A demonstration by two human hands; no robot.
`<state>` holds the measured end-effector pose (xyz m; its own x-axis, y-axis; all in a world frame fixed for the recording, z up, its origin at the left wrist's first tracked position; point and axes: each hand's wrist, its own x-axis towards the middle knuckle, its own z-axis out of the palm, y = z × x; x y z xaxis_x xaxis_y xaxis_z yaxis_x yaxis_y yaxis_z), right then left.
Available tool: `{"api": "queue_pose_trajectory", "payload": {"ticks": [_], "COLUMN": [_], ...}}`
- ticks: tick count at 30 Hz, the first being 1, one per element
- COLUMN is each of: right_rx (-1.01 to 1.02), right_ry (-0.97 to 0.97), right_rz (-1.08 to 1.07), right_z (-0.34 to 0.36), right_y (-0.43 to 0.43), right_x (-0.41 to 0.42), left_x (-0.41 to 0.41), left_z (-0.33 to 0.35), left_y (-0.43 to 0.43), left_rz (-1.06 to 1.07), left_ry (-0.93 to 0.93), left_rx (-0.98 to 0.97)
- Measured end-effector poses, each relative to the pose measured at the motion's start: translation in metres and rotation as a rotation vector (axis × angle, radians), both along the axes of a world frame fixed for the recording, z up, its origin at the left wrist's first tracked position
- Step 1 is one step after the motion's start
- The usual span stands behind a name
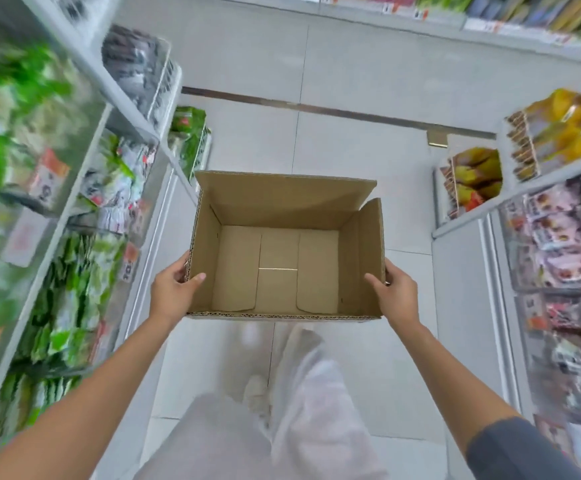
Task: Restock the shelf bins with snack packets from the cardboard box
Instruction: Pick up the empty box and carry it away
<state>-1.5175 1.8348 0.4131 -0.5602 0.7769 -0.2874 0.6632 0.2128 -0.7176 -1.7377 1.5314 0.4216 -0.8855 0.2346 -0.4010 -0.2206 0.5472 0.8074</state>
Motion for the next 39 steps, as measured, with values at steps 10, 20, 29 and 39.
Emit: {"api": "queue_pose_trajectory", "payload": {"ticks": [10,20,29,39], "right_rx": [0.059,0.094,0.143,0.127], "right_ry": [-0.051,-0.039,-0.096,-0.067], "right_rz": [0.066,0.209,0.379,0.736], "right_z": [-0.007,0.005,0.000,-0.030], "right_y": [0.240,0.429,0.548,0.606], "right_x": [-0.269,-0.568,-0.842,-1.181], "left_x": [-0.258,-0.507,-0.733,-0.932], "left_z": [-0.019,-0.023,-0.025,-0.059], "left_y": [0.218,0.388,0.484,0.531], "left_rz": [0.038,0.160,0.318,0.669], "left_ry": [-0.029,-0.037,-0.096,-0.149], "left_rx": [-0.059,-0.052,0.011,-0.007]}}
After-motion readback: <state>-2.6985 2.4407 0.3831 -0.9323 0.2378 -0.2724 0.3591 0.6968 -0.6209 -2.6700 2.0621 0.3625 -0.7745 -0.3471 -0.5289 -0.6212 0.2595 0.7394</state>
